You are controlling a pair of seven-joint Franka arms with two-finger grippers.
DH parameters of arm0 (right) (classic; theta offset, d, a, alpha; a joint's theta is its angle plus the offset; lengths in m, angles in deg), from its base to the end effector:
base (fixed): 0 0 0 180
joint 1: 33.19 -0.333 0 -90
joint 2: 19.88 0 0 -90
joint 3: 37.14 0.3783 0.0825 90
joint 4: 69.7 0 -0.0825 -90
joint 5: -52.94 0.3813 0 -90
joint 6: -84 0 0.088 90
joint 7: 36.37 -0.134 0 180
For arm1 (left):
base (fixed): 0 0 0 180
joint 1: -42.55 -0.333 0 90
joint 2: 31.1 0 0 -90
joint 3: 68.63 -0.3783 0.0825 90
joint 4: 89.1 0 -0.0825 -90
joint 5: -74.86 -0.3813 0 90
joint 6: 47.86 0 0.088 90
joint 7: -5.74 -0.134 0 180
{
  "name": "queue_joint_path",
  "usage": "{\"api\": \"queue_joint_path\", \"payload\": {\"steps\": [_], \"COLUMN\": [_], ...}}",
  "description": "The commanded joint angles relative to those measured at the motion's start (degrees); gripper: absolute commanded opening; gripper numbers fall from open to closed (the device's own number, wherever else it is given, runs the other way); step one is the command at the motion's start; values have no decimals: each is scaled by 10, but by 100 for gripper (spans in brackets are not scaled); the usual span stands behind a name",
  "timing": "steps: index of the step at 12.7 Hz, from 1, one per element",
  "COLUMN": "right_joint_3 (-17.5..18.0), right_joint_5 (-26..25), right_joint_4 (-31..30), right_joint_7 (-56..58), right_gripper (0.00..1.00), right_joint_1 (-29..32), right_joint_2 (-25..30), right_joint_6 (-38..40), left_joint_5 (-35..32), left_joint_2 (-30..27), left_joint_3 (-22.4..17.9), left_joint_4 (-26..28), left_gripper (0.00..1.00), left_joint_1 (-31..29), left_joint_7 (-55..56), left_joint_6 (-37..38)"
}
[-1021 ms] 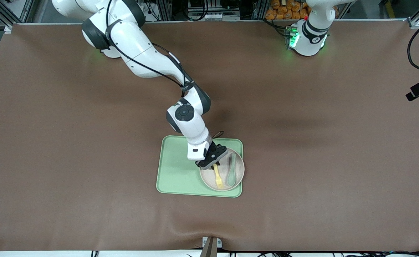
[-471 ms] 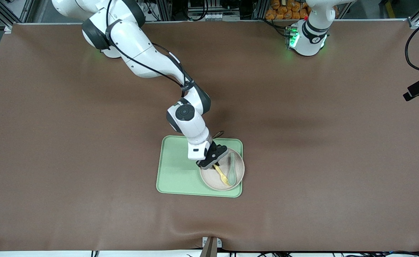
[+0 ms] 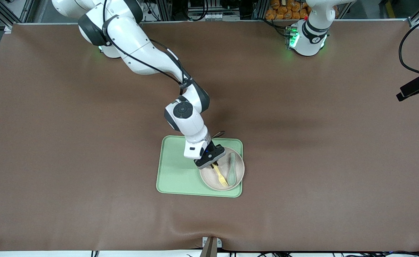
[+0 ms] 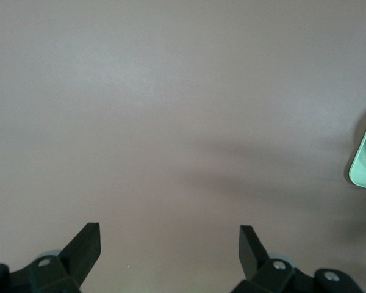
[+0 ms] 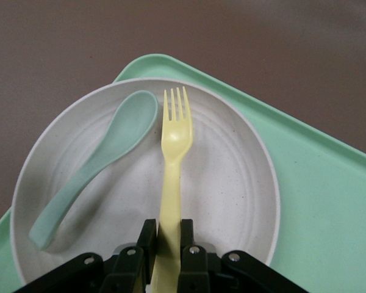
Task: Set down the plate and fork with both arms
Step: 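Lower the right gripper and grasp the yellow fork handle, then carry the fork off the plate and lower it onto the tray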
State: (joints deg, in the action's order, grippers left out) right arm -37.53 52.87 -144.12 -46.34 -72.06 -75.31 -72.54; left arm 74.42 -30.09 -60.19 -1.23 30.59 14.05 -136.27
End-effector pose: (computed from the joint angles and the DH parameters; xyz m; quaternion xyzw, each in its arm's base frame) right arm 0.6585 0.5258 0.2185 -0.9424 -0.2421 -0.2116 0.0922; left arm 0.5544 0.0360 0.6651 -0.9947 -0.1031 0.0039 0.0027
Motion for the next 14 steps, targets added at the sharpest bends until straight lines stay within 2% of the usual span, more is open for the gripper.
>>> {"api": "queue_joint_path", "payload": {"steps": [1,3,5,8,10,14], "right_joint_3": [3,3,3,2,3,2], "right_joint_5": [0,3,29,50,53,108], "right_joint_4": [-54,-54,-62,-113,-150,-194], "right_joint_7": [-11,-12,-12,-15,-16,-87], "right_gripper": [0,0,0,0,0,0], "right_joint_1": [7,17,47,88,107,118], "right_joint_2": [58,74,97,142,160,177], "right_joint_6": [32,62,94,128,146,150], "left_joint_5": [1,1,1,1,-1,-2], "left_joint_2": [-14,-17,-26,-44,-44,-39], "left_joint_3": [8,10,10,10,9,9], "left_joint_4": [18,26,43,72,67,65], "left_gripper": [100,100,100,100,100,100], "left_joint_1": [-3,-3,-4,-8,-8,-7], "left_joint_7": [-2,-2,-2,-4,-3,-3], "left_joint_6": [4,10,10,10,10,-14]}}
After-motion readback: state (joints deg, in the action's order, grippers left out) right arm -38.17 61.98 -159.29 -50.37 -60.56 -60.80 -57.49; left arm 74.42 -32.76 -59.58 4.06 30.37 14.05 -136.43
